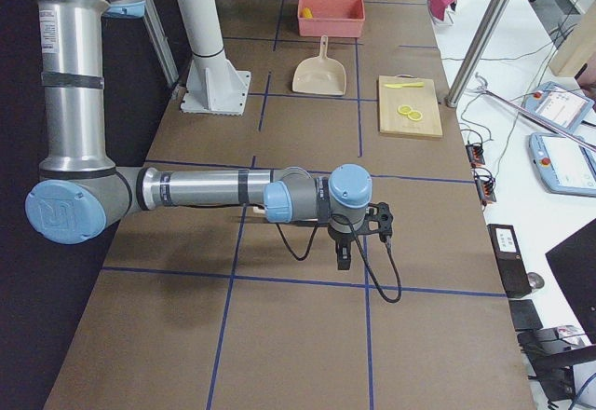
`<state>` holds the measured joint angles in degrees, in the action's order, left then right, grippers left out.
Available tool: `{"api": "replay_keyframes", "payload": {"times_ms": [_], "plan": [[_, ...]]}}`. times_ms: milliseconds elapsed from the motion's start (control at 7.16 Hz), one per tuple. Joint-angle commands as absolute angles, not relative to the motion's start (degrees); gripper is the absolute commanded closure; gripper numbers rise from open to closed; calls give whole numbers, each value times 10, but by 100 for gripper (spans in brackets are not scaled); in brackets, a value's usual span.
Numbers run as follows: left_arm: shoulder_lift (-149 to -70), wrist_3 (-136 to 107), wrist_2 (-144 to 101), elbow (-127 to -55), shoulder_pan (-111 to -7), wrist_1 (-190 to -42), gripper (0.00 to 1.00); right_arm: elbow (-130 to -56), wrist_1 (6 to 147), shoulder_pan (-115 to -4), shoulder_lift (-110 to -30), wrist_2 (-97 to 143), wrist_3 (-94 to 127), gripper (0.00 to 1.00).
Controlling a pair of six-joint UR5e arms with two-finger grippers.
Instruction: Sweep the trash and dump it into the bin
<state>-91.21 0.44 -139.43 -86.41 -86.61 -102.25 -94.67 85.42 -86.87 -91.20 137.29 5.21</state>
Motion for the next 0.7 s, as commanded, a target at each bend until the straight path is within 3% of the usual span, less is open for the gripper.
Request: {"api": "replay_keyframes", "payload": {"times_ms": [0,559], "plan": [[-915,4,-1392,-861,-864,-1025,0,-950,854,-868,-903,1374,54,0],[-917,4,-1393,-861,-860,-1026,0,-948,854,-868,-898,1375,54,0]]}}
